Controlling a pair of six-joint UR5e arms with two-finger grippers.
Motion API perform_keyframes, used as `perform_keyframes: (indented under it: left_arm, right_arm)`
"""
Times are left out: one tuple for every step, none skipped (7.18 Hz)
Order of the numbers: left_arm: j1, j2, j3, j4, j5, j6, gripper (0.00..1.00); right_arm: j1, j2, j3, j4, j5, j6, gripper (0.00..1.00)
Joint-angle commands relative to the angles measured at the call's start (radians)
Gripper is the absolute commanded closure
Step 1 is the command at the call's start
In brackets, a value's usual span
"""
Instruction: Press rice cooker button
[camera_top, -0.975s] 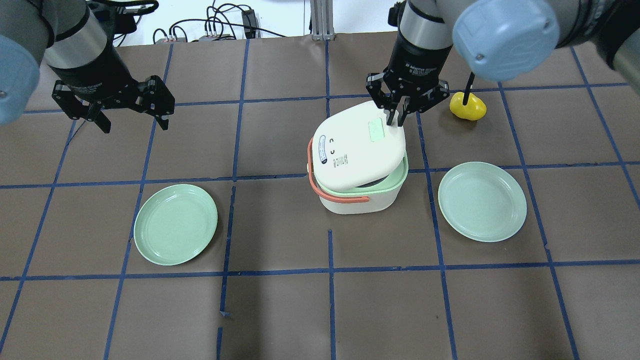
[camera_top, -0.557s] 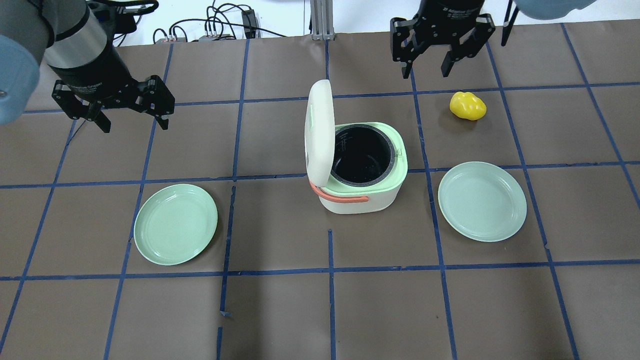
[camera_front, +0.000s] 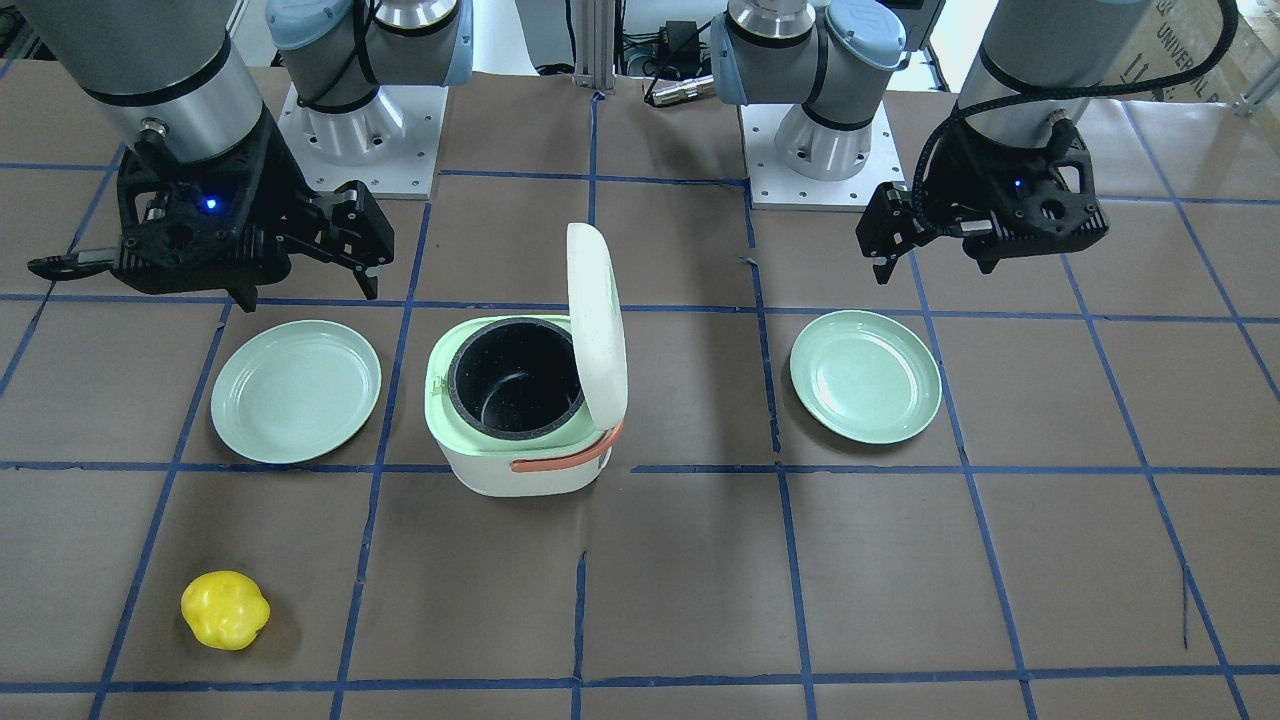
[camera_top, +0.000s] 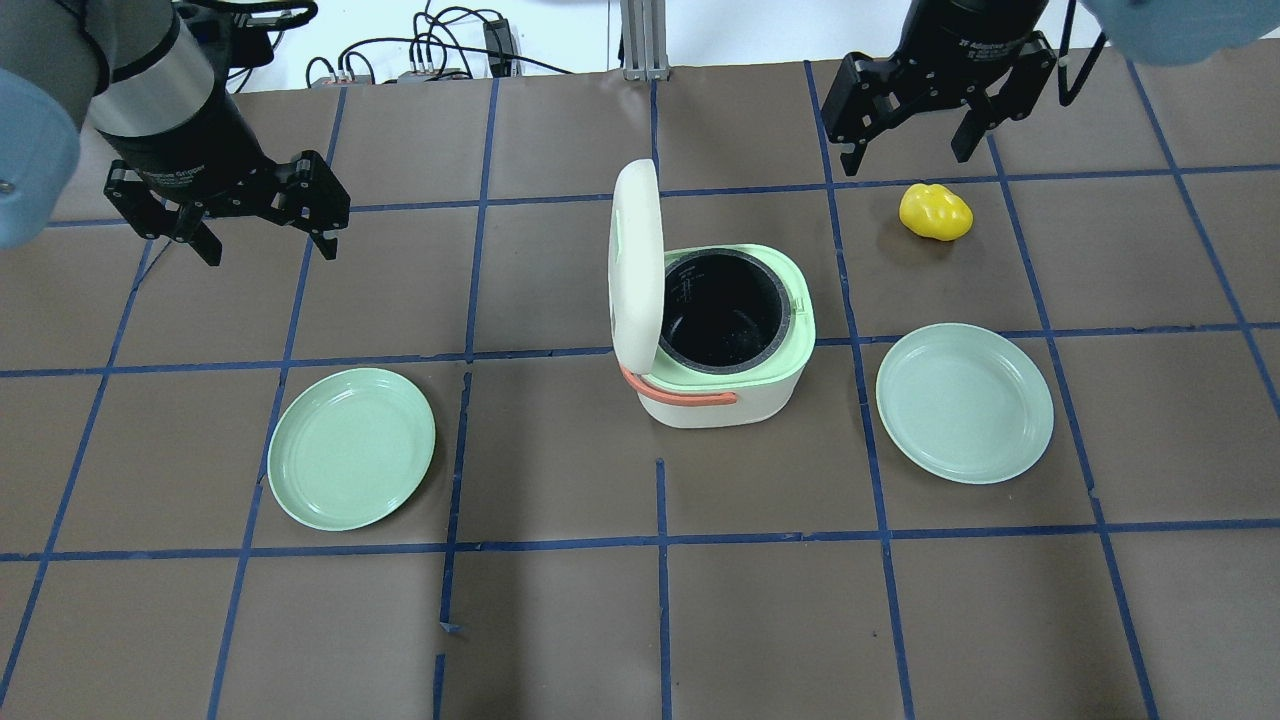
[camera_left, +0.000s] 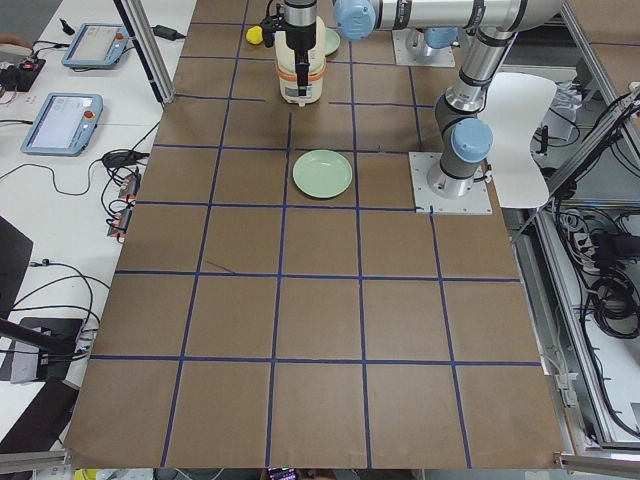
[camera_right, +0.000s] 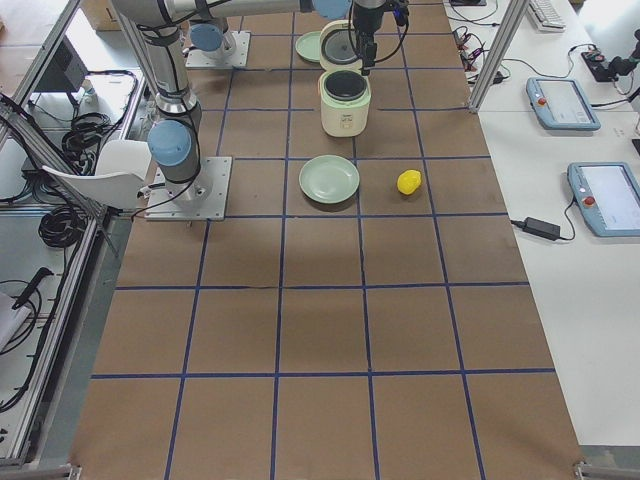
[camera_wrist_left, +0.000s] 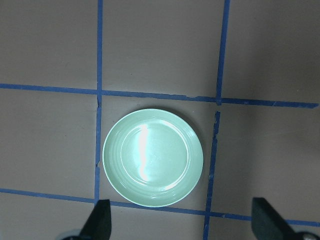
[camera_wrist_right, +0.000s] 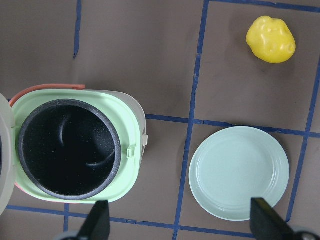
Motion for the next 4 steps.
perform_keyframes:
  left_arm:
    - [0.000,0.000,0.000,0.000,0.000,0.000,0.00]
    - [0.000,0.000,0.000,0.000,0.000,0.000,0.00]
    - [0.000,0.000,0.000,0.000,0.000,0.000,0.00]
    - [0.000,0.000,0.000,0.000,0.000,0.000,0.00]
  right_arm:
    - [-0.037,-0.031,0.050,-0.003,0.004,-0.026,0.00]
    - [-0.042,-0.035,0.070,-0.005,0.010,-0.024,0.00]
    - [-0.043,-0.035,0.076,-0.015,0.009,-0.024,0.00]
    - [-0.045,-0.031,0.078,-0.035,0.007,-0.023,0.00]
